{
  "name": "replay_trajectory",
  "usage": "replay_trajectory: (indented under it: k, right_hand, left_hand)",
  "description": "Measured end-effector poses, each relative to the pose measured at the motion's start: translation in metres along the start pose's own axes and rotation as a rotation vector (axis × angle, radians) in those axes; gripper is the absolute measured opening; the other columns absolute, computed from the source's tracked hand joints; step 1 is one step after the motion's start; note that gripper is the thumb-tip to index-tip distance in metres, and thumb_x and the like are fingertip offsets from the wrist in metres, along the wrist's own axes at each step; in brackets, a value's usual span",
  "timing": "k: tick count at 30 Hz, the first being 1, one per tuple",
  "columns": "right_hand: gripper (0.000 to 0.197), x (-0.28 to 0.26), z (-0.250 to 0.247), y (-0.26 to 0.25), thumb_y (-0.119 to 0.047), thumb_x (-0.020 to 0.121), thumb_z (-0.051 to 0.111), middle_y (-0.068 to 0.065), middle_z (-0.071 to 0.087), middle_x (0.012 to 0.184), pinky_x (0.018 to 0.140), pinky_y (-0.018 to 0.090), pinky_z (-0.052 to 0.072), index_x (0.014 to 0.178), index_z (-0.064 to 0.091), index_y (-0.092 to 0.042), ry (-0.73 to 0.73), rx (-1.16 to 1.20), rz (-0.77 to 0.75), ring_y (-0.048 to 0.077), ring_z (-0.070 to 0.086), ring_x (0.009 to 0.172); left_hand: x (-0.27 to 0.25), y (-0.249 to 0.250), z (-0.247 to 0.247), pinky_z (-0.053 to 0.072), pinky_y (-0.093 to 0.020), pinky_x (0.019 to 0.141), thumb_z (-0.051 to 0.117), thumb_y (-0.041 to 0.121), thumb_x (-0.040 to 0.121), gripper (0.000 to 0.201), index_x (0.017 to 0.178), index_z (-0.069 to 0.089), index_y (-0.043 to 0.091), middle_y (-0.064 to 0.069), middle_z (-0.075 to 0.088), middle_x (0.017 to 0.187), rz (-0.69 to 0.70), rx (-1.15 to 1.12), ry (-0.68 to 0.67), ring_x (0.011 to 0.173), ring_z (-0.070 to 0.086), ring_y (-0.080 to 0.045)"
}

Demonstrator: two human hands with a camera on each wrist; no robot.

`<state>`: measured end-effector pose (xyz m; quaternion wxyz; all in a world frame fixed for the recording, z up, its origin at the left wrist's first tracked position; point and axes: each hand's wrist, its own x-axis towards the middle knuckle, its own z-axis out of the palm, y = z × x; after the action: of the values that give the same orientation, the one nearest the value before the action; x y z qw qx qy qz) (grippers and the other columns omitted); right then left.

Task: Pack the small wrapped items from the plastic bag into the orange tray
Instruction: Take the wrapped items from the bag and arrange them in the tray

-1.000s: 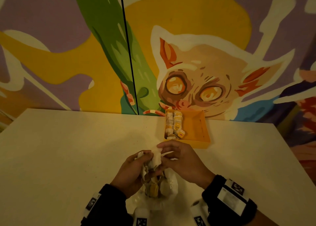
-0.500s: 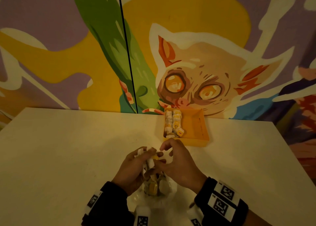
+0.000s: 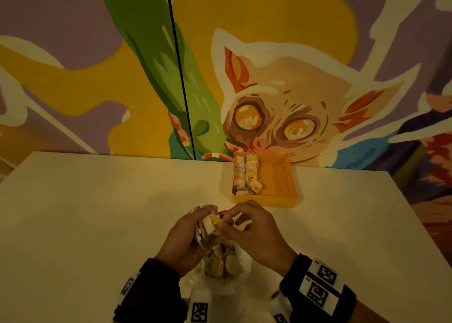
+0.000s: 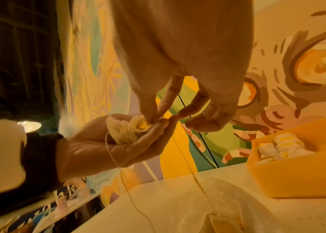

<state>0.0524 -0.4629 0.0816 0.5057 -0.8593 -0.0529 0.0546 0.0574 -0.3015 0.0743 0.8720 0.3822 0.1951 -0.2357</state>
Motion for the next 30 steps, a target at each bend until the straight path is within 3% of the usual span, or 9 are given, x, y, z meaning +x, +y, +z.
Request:
replay_trajectory:
  k: [5, 10, 13, 15, 17, 20, 23, 26, 30]
  right_hand:
    - [0.009, -0.003, -0.002, 0.000, -0.026, 0.082, 0.076, -0.009, 0.069, 0.088, 0.070, 0.025, 0.057, 0.077, 0.068, -0.027, -0.068, 0.221, 0.082, 0.008, 0.069, 0.079]
    - [0.012, -0.004, -0.006, -0.003, -0.009, 0.085, 0.071, 0.009, 0.066, 0.083, 0.070, 0.046, 0.061, 0.078, 0.061, -0.009, -0.025, 0.423, 0.198, 0.027, 0.070, 0.071]
    - [0.015, -0.003, -0.009, -0.005, -0.007, 0.087, 0.068, 0.011, 0.062, 0.077, 0.073, 0.052, 0.060, 0.079, 0.055, -0.004, -0.022, 0.527, 0.299, 0.024, 0.066, 0.065]
    - [0.017, -0.002, -0.011, -0.005, -0.003, 0.088, 0.063, 0.016, 0.055, 0.077, 0.076, 0.054, 0.059, 0.076, 0.051, -0.005, -0.041, 0.617, 0.372, 0.026, 0.058, 0.069]
    - [0.020, 0.000, -0.013, -0.007, 0.000, 0.088, 0.059, 0.019, 0.052, 0.084, 0.077, 0.055, 0.058, 0.073, 0.049, -0.006, -0.096, 0.722, 0.415, 0.033, 0.054, 0.078]
    - [0.021, 0.001, -0.015, -0.009, -0.001, 0.090, 0.058, 0.021, 0.058, 0.091, 0.078, 0.051, 0.057, 0.071, 0.051, -0.008, -0.158, 0.843, 0.461, 0.035, 0.059, 0.084]
    - [0.010, 0.000, -0.015, -0.008, 0.001, 0.088, 0.062, 0.017, 0.063, 0.088, 0.078, 0.047, 0.055, 0.091, 0.058, -0.007, -0.170, 0.847, 0.433, 0.029, 0.062, 0.081]
    - [0.028, -0.002, -0.012, -0.003, -0.002, 0.083, 0.071, 0.009, 0.068, 0.089, 0.082, 0.044, 0.055, 0.108, 0.067, -0.015, -0.198, 0.671, 0.349, 0.026, 0.065, 0.087]
    - [0.011, -0.003, -0.013, -0.002, -0.016, 0.087, 0.070, 0.004, 0.073, 0.095, 0.081, 0.041, 0.059, 0.095, 0.076, -0.014, -0.208, 0.485, 0.262, 0.026, 0.069, 0.095]
  left_hand:
    - [0.001, -0.002, -0.005, 0.056, -0.046, 0.078, 0.054, 0.021, 0.095, 0.018, 0.095, 0.064, 0.007, -0.013, 0.068, 0.094, 0.045, 0.038, 0.080, 0.081, 0.070, -0.027]
    - [-0.002, 0.000, -0.001, 0.059, -0.037, 0.062, 0.055, 0.021, 0.095, 0.019, 0.103, 0.067, 0.008, -0.009, 0.068, 0.097, 0.087, 0.141, 0.189, 0.090, 0.065, -0.030]
    - [-0.004, 0.000, 0.001, 0.055, -0.032, 0.055, 0.059, 0.019, 0.094, 0.016, 0.098, 0.069, 0.008, -0.011, 0.067, 0.097, 0.111, 0.201, 0.204, 0.090, 0.063, -0.030]
    - [-0.006, -0.001, 0.002, 0.054, -0.030, 0.053, 0.060, 0.019, 0.092, 0.015, 0.095, 0.069, 0.007, -0.013, 0.068, 0.095, 0.128, 0.248, 0.184, 0.088, 0.062, -0.029]
    - [-0.008, -0.001, 0.004, 0.052, -0.027, 0.050, 0.059, 0.017, 0.092, 0.014, 0.095, 0.068, 0.006, -0.012, 0.068, 0.091, 0.153, 0.275, 0.152, 0.080, 0.063, -0.025]
    - [-0.011, 0.000, 0.008, 0.047, -0.022, 0.044, 0.056, 0.011, 0.093, 0.012, 0.091, 0.067, 0.007, -0.010, 0.069, 0.083, 0.192, 0.280, 0.123, 0.070, 0.064, -0.021]
    - [-0.013, 0.002, 0.009, 0.046, -0.020, 0.042, 0.058, 0.012, 0.091, 0.011, 0.088, 0.068, 0.009, -0.008, 0.069, 0.077, 0.203, 0.272, 0.106, 0.063, 0.063, -0.017]
    - [-0.014, 0.005, 0.007, 0.044, -0.022, 0.044, 0.063, 0.020, 0.080, 0.010, 0.080, 0.070, 0.013, -0.006, 0.064, 0.071, 0.204, 0.253, 0.077, 0.057, 0.058, -0.015]
    - [-0.015, 0.008, 0.009, 0.042, -0.021, 0.042, 0.065, 0.024, 0.076, 0.017, 0.084, 0.066, 0.009, -0.004, 0.060, 0.065, 0.196, 0.234, 0.084, 0.052, 0.054, -0.012]
